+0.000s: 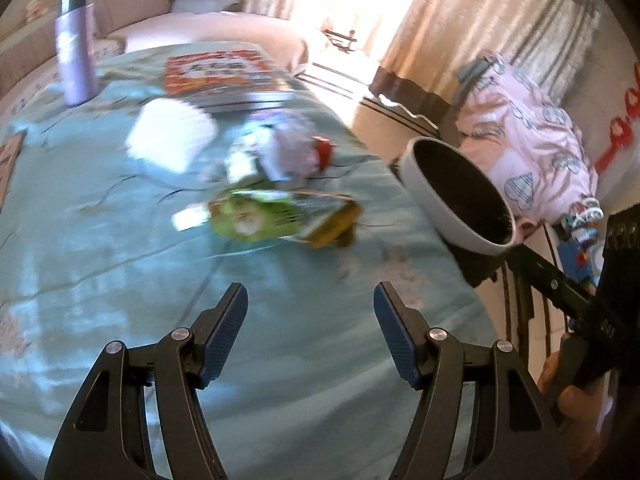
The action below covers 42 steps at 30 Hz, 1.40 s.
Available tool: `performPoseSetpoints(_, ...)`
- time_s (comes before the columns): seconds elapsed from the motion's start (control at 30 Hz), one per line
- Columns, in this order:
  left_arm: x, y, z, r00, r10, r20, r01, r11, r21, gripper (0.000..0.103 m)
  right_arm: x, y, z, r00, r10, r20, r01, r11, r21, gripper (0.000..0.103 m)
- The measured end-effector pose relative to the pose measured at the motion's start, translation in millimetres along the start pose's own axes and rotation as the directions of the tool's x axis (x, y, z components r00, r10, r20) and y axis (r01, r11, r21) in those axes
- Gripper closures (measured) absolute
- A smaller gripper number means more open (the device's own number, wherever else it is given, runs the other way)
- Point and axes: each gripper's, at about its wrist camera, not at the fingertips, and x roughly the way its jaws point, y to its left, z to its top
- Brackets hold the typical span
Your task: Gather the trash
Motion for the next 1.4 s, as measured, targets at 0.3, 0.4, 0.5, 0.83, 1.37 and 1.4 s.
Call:
performPoseSetpoints(0.3, -8.8, 39.7, -5.3, 0.999, 0.044, 0.011, -0.044, 0.997, -0.063, 0.036, 22.8, 35.2, -15.4, 0.998, 0.038, -0.047, -0.040, 0.999, -0.036, 0.013)
performPoseSetpoints(0.4, -9.5, 50.5, -5.1, 0.998, 0.055, 0.011, -0.054, 0.995, -0.079, 0.036, 29.9, 43.3, -18.5, 0.997, 0.044, -0.058, -0.047, 0.998, -0.049, 0.013)
performPoseSetpoints(0.5, -9.9, 61.6, -4.3, 0.998, 0.065, 0.012, -0.064, 0.994, -0.093, 0.036, 37.9, 50.9, -19.8, 0.997, 0.049, -0.068, -0.053, 0.997, -0.057, 0.013)
performPoseSetpoints(0.83, -2.6, 68.4, 7.6, 0.997, 0.072, 0.016, -0.070, 0.995, -0.074, 0.036, 58.2, 60.0, -17.2, 0.994, 0.061, -0.095, -0.068, 0.995, -0.079, 0.013)
performPoseSetpoints(1.37, 57.5, 31.9, 46.7, 0.998, 0.068, -0.013, -0.062, 0.958, 0.280, 0.037, 72.6, 42.8, 12.0, 0.995, 0.048, -0.088, -0.055, 0.996, -0.075, 0.014)
performPoseSetpoints(1.4, 56.8, 29.4, 45.1, 0.998, 0.060, -0.009, -0.054, 0.953, 0.297, 0.042, 74.3, 42.1, 12.6, 0.995, 0.047, -0.091, -0.054, 0.996, -0.075, 0.016)
